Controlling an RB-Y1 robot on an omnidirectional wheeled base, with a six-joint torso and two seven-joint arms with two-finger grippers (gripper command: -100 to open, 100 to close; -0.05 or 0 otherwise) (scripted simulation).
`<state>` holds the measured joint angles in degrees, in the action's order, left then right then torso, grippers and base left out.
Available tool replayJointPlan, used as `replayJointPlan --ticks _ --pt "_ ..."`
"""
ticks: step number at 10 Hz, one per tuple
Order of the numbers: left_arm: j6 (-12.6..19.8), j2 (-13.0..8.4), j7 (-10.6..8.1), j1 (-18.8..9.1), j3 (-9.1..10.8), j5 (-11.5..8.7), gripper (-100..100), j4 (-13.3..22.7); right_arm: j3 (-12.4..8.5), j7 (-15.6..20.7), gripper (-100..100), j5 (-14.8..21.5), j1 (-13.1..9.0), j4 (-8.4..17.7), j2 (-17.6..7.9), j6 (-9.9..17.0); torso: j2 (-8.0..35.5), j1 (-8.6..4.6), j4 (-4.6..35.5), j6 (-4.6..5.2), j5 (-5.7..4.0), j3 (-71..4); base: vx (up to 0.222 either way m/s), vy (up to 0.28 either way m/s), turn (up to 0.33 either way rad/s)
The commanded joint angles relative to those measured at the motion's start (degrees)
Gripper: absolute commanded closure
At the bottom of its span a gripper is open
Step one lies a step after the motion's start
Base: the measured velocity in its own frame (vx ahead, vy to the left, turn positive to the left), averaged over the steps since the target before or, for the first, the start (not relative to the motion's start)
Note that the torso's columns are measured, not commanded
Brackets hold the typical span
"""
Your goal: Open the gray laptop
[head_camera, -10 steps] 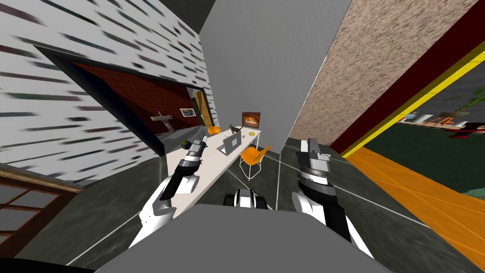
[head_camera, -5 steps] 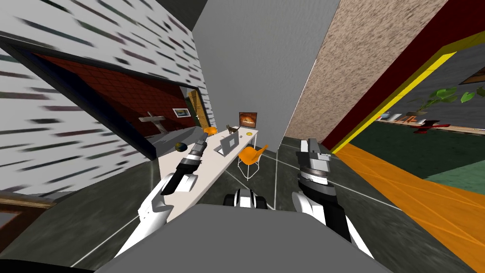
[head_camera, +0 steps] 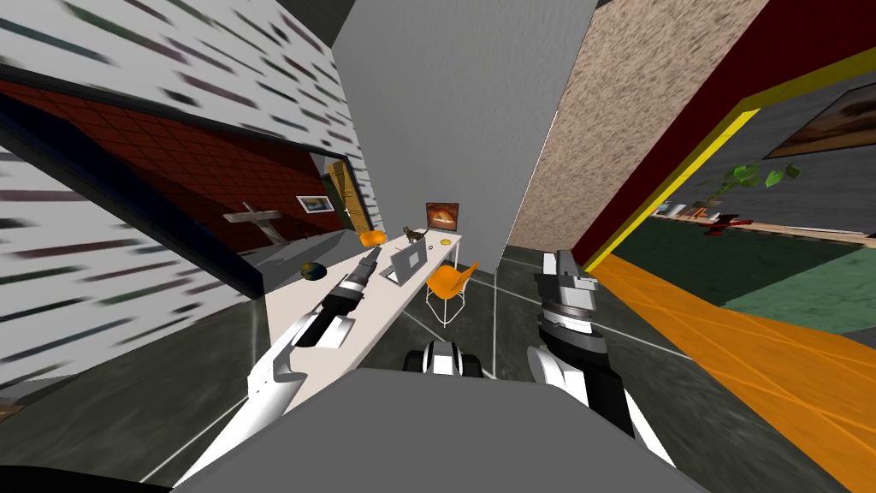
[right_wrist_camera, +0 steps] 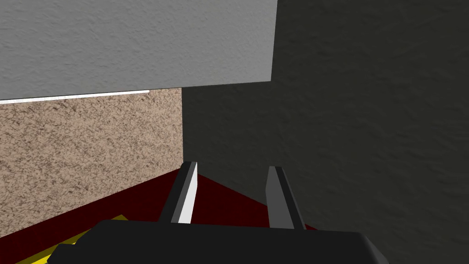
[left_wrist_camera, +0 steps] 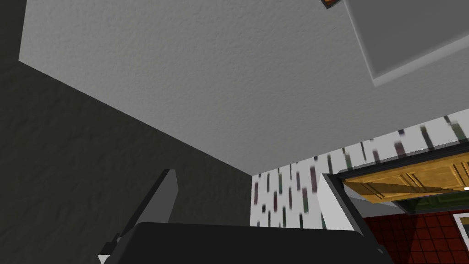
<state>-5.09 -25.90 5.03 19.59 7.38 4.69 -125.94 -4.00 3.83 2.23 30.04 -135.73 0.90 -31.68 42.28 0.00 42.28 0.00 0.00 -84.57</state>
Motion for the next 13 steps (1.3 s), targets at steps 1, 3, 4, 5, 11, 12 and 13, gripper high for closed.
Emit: replayJointPlan --ticks 1,3,4,5,11,12,13 --pt "2.83 -2.83 -1.42 1.05 -0.6 1.6 -100 1.64 0.0 0.0 0 0.0 0.0 0.0 0.0 0.0 0.0 -0.03 0.0 0.0 -0.01 0.0 0.054 -0.012 -0.096" --pt "4.76 -5.05 -2.5 1.69 -1.04 2.76 -100 3.1 0.0 0.0 0 0.0 0.0 0.0 0.0 0.0 -0.03 -0.03 -0.01 0.0 0.0 -0.02 0.054 -0.009 -0.102" --pt "5.67 -6.04 -3.02 1.99 -1.25 3.31 -100 3.79 0.0 0.0 0 0.0 0.0 0.0 0.0 0.0 0.0 0.02 0.0 0.0 0.0 0.0 0.049 -0.003 -0.094" --pt "6.52 -6.92 -3.52 2.28 -1.46 3.82 -100 4.46 0.0 0.0 0 0.0 0.0 0.0 0.0 0.0 0.03 0.03 0.01 -0.01 0.01 0.01 0.048 -0.001 -0.075" --pt "9.19 -9.57 -5.24 3.07 -1.98 5.14 100 6.43 0.0 0.0 0 0.0 0.0 0.0 0.0 0.0 0.13 -0.01 0.04 0.0 0.0 0.08 0.034 0.001 -0.054" --pt "11.68 -10.0 -7.54 3.31 -2.19 2.83 100 5.12 0.0 0.0 0 0.0 0.0 0.0 0.0 0.0 0.1 -0.02 0.04 0.01 -0.01 0.06 0.025 0.065 -0.038" --pt "12.91 -10.22 -8.69 3.42 -2.29 1.68 100 4.44 -0.01 0.0 0 0.0 0.0 0.0 -0.01 0.0 -0.01 0.19 0.01 0.0 0.06 -0.02 0.038 0.113 -0.048"
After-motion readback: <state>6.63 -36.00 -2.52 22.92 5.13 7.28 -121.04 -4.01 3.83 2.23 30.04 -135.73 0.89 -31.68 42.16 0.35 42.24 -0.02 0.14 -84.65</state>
